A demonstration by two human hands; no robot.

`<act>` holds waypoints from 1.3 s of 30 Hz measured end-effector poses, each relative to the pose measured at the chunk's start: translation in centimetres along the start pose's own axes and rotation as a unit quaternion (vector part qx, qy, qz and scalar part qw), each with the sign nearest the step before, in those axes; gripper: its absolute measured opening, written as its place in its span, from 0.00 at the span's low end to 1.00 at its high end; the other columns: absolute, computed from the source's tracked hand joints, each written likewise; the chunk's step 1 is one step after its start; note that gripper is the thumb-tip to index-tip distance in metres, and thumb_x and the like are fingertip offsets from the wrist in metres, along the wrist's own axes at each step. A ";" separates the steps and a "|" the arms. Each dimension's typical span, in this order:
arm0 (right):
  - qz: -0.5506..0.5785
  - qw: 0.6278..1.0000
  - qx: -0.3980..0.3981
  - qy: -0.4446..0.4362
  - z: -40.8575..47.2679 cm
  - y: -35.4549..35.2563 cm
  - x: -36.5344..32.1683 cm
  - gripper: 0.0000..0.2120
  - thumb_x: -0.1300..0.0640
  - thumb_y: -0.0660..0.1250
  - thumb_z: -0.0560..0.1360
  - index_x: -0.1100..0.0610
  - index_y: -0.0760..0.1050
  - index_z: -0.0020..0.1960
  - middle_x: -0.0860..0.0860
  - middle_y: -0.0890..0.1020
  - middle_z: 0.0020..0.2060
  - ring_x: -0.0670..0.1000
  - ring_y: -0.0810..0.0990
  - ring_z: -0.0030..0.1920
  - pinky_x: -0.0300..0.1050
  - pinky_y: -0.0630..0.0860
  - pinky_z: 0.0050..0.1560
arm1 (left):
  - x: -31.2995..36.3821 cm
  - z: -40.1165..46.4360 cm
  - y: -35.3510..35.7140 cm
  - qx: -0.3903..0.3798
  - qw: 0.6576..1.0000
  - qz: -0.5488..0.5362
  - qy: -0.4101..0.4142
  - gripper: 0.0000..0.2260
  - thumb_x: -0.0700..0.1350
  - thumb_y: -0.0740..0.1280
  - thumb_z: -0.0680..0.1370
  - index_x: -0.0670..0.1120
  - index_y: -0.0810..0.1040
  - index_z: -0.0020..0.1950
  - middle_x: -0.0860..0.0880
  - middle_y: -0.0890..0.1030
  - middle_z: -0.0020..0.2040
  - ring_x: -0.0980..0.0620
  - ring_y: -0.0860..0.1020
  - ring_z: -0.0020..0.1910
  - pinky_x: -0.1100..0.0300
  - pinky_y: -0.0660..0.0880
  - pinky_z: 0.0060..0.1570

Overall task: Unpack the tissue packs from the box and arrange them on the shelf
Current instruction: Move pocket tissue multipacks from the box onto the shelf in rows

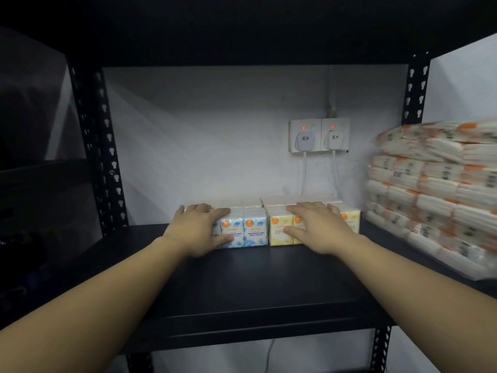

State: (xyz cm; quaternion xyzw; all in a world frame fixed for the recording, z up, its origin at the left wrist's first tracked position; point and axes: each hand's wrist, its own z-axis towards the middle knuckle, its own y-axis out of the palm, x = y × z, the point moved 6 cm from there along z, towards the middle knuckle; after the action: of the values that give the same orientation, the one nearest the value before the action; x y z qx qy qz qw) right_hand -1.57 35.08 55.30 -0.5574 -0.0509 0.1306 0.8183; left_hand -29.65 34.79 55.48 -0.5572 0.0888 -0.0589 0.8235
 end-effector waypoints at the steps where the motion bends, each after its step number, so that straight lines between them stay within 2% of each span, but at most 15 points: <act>1: -0.002 1.000 -0.001 0.002 -0.1 -0.2 -0.1 0.32 0.32 0.57 0.80 0.42 0.60 0.80 0.47 0.63 0.80 0.53 0.59 0.80 0.61 0.52 0.78 | 0.2 -0.2 -0.1 0.000 1.000 -0.002 -0.001 0.37 0.72 0.62 0.76 0.63 0.56 0.82 0.48 0.63 0.81 0.45 0.61 0.80 0.40 0.52 0.80; 3: -0.003 1.000 0.022 -0.007 -0.4 -0.7 -0.8 0.32 0.31 0.57 0.79 0.42 0.62 0.80 0.48 0.63 0.80 0.54 0.56 0.81 0.61 0.51 0.79 | 0.5 -0.8 -0.4 0.010 1.000 -0.012 0.000 0.38 0.70 0.63 0.77 0.62 0.53 0.83 0.46 0.55 0.84 0.44 0.53 0.83 0.37 0.44 0.80; 6: 0.019 0.997 0.068 -0.030 -1.2 -2.1 -2.7 0.30 0.33 0.59 0.80 0.44 0.66 0.78 0.47 0.66 0.79 0.53 0.56 0.81 0.57 0.53 0.79 | 1.0 -2.0 -1.2 0.027 0.999 -0.037 0.013 0.38 0.68 0.64 0.78 0.59 0.53 0.83 0.45 0.54 0.85 0.45 0.52 0.83 0.38 0.45 0.81; 10: 0.046 0.996 0.066 -0.040 -2.9 -3.4 -5.8 0.30 0.36 0.61 0.80 0.46 0.67 0.78 0.48 0.69 0.77 0.52 0.60 0.79 0.54 0.58 0.77 | 1.3 -4.3 -2.1 0.026 0.997 -0.068 0.011 0.37 0.68 0.64 0.78 0.57 0.58 0.83 0.45 0.60 0.83 0.44 0.59 0.81 0.40 0.53 0.80; 13: 0.062 0.996 0.055 -0.031 -4.7 -3.8 -7.6 0.31 0.35 0.62 0.79 0.47 0.68 0.78 0.48 0.71 0.75 0.52 0.65 0.76 0.53 0.62 0.74 | 1.6 -6.8 -2.6 0.018 0.993 -0.114 0.017 0.35 0.69 0.64 0.77 0.57 0.62 0.81 0.48 0.66 0.80 0.46 0.66 0.77 0.43 0.65 0.76; 15: 0.075 0.996 0.052 -0.018 -6.2 -3.9 -8.6 0.31 0.35 0.63 0.79 0.47 0.68 0.78 0.47 0.71 0.76 0.52 0.66 0.76 0.53 0.63 0.74 | 1.7 -8.6 -2.9 0.011 0.990 -0.139 0.021 0.35 0.69 0.65 0.77 0.58 0.62 0.81 0.51 0.67 0.79 0.47 0.68 0.76 0.46 0.69 0.73; 18: 0.096 0.994 0.050 -0.004 -8.9 -3.7 -9.9 0.31 0.35 0.64 0.79 0.46 0.68 0.77 0.46 0.71 0.76 0.51 0.65 0.76 0.51 0.62 0.74 | 1.9 -11.4 -3.5 0.008 0.987 -0.155 0.028 0.35 0.69 0.63 0.78 0.57 0.61 0.82 0.51 0.65 0.81 0.49 0.64 0.79 0.47 0.65 0.76; 21: 0.096 0.995 0.040 0.002 -11.6 -3.5 -11.1 0.32 0.32 0.62 0.78 0.44 0.67 0.78 0.46 0.70 0.77 0.51 0.64 0.77 0.52 0.61 0.76 | 2.2 -14.3 -4.4 0.020 0.986 -0.157 0.045 0.36 0.70 0.61 0.78 0.55 0.62 0.82 0.53 0.66 0.80 0.48 0.65 0.78 0.45 0.61 0.78; 26: 0.095 0.993 0.066 0.000 -17.0 -2.7 -13.0 0.32 0.34 0.62 0.79 0.48 0.67 0.79 0.48 0.69 0.77 0.51 0.63 0.78 0.52 0.59 0.78 | 2.4 -19.6 -3.8 0.039 0.986 -0.152 0.063 0.37 0.71 0.59 0.78 0.54 0.61 0.83 0.52 0.65 0.81 0.50 0.61 0.80 0.41 0.53 0.80; 29: 0.121 0.989 0.087 -0.013 -21.2 -0.7 -14.0 0.32 0.34 0.61 0.79 0.48 0.67 0.79 0.48 0.68 0.78 0.51 0.62 0.79 0.55 0.59 0.78 | 3.3 -24.1 -2.3 0.049 0.983 -0.163 0.075 0.37 0.69 0.60 0.80 0.53 0.59 0.84 0.51 0.60 0.83 0.50 0.54 0.83 0.45 0.47 0.81; 32: 0.142 0.985 0.095 -0.022 -25.5 2.7 -14.3 0.32 0.35 0.62 0.79 0.49 0.68 0.78 0.47 0.69 0.78 0.51 0.63 0.79 0.55 0.60 0.78 | 4.3 -28.6 0.4 0.063 0.978 -0.177 0.088 0.35 0.65 0.63 0.80 0.51 0.62 0.83 0.50 0.61 0.83 0.49 0.56 0.83 0.50 0.45 0.80; 36: 0.180 0.983 0.035 -0.011 -30.0 8.7 -13.6 0.32 0.37 0.62 0.79 0.50 0.69 0.78 0.48 0.71 0.76 0.51 0.65 0.77 0.56 0.63 0.77 | 5.6 -32.5 5.9 0.011 0.980 -0.193 0.053 0.34 0.65 0.64 0.80 0.51 0.63 0.82 0.49 0.64 0.81 0.49 0.60 0.81 0.49 0.51 0.82; 39: 0.206 0.978 -0.022 -0.006 -32.8 13.6 -12.7 0.30 0.38 0.63 0.80 0.51 0.70 0.77 0.48 0.73 0.75 0.51 0.67 0.76 0.55 0.65 0.76 | 6.6 -35.0 10.7 -0.048 0.977 -0.209 0.008 0.34 0.64 0.64 0.80 0.50 0.63 0.82 0.49 0.67 0.80 0.48 0.63 0.79 0.45 0.60 0.80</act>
State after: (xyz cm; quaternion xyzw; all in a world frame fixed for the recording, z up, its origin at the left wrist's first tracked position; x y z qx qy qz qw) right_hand -8.41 6.81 31.25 -0.5726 0.0571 0.2991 0.7612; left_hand -30.65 5.73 32.31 -0.6018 -0.0208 -0.2299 0.7645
